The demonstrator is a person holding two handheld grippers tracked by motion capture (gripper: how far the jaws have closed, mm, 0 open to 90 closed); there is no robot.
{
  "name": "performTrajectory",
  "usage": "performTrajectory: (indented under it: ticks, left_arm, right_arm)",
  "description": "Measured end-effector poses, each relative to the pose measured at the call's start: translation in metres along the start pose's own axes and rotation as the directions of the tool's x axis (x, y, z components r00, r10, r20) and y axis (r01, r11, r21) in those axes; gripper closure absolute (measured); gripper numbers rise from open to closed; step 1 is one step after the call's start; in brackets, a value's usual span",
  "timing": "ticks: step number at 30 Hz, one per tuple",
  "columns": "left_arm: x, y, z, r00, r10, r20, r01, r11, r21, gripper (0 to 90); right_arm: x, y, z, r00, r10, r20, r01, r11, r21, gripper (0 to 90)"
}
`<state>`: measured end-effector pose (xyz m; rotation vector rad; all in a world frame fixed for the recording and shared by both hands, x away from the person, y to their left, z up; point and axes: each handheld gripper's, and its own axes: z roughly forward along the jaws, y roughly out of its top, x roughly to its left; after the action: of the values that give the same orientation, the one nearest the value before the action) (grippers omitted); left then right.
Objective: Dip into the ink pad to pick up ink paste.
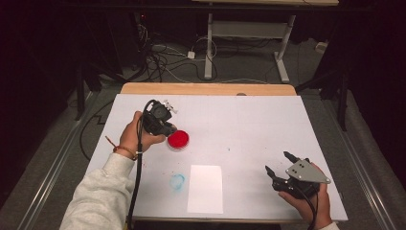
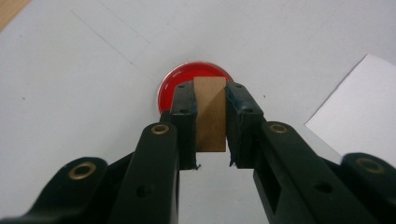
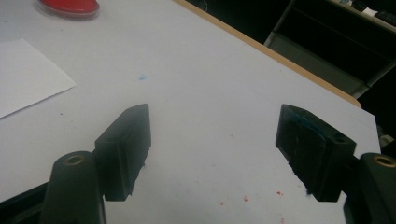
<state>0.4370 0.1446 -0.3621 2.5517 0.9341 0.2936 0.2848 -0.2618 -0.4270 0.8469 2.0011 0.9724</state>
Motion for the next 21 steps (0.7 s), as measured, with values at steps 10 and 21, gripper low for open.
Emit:
performTrajectory:
  ticks: [10,21]
  left_arm:
    - [0.002,0.012,0.033,0.9994,0.003,0.033,-0.006,0.9968,0.080,74.1]
    - [0.005,0.009,0.064,0.9987,-0.015,0.048,0.008,0.9893,0.146,74.0]
  right_arm:
    - [0.002,-0.001,0.002,0.9998,-0.013,-0.017,0.013,1.000,0.011,27.3]
    - [0.002,-0.002,0.002,0.9995,-0.019,-0.026,0.020,1.000,0.014,27.2]
